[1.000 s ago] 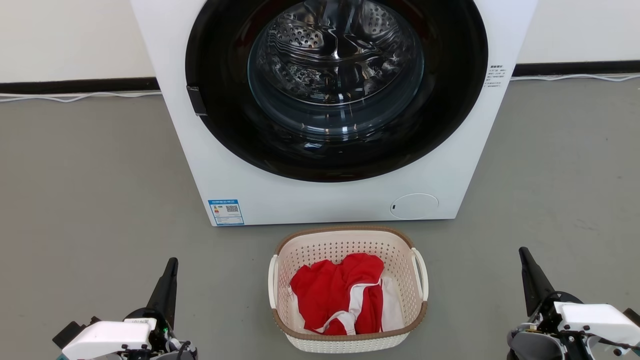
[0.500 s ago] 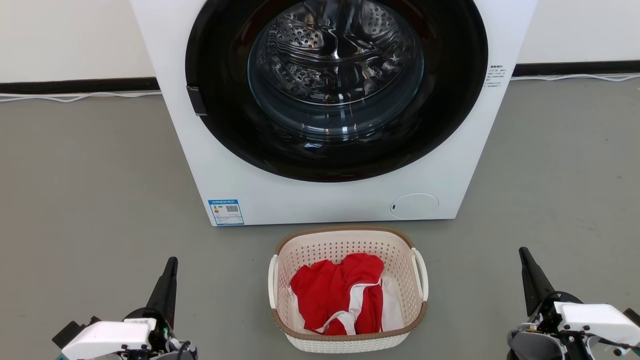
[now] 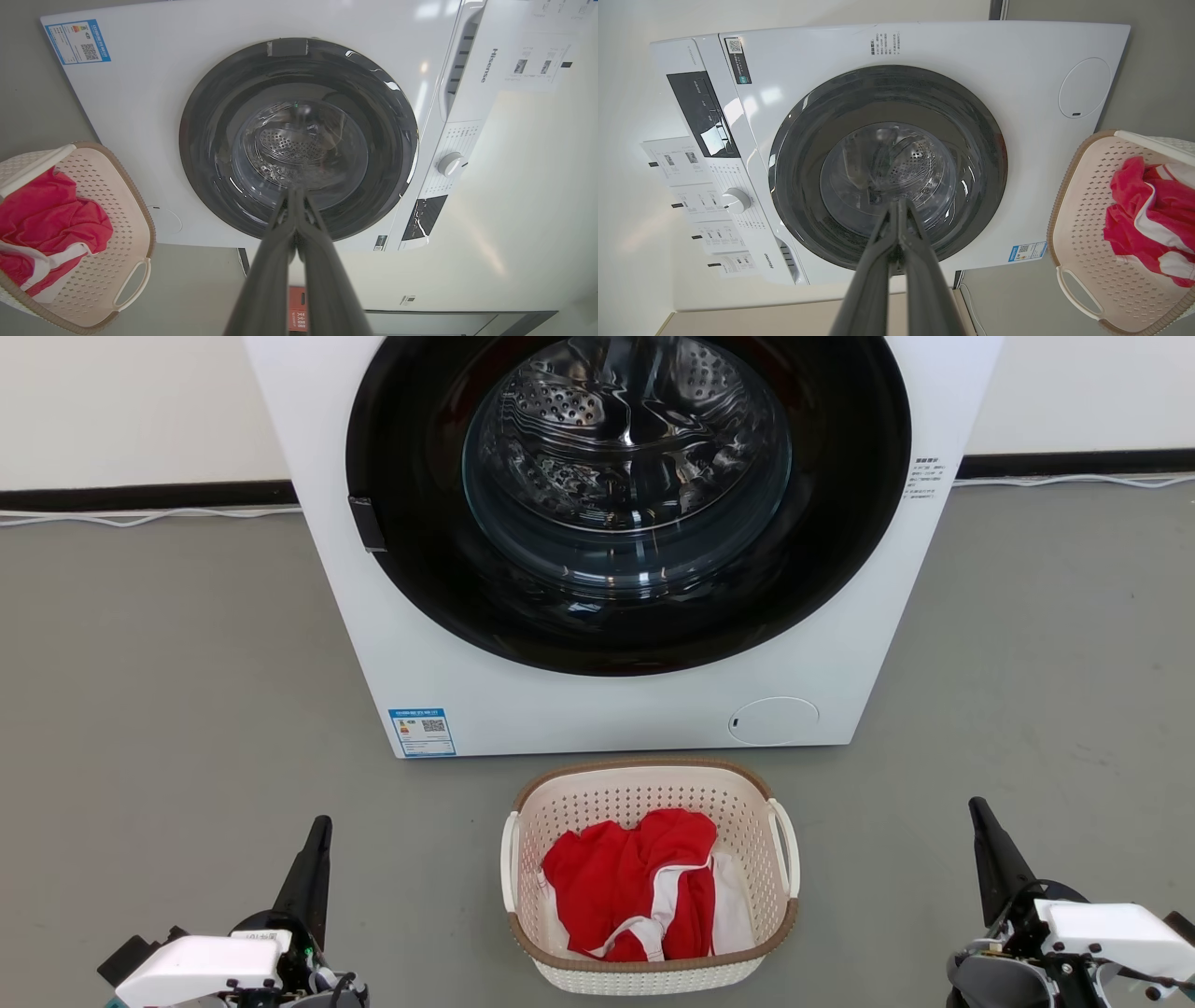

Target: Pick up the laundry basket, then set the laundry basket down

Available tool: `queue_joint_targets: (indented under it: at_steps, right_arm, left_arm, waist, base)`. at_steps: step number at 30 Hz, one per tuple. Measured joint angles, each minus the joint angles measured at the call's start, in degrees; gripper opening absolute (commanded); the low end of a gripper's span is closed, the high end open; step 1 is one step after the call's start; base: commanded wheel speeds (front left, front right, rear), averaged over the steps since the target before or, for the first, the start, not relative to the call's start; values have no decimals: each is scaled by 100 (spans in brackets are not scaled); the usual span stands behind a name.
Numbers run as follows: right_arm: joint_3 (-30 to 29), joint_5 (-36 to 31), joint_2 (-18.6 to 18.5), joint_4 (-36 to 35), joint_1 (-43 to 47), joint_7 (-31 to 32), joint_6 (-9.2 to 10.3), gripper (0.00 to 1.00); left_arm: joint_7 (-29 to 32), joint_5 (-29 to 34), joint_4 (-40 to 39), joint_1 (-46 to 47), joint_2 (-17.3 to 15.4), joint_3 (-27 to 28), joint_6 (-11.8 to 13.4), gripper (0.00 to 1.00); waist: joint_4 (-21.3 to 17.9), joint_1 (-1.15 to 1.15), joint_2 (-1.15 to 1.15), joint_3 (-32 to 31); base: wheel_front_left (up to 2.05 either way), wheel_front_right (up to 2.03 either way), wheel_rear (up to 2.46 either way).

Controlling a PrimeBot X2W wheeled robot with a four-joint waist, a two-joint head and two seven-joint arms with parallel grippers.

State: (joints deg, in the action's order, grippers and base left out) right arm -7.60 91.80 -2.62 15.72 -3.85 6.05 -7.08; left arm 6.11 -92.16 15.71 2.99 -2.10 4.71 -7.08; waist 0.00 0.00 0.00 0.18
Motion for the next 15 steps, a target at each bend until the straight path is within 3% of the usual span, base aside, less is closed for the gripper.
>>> queue_joint_targets:
  at_steps: [15]
  right_arm:
    - [0,0,0,0,0,0,0,0]
  left_arm:
    - [0,0,0,0,0,0,0,0]
  waist:
    - [0,0,0,0]
  base:
    - [0,0,0]
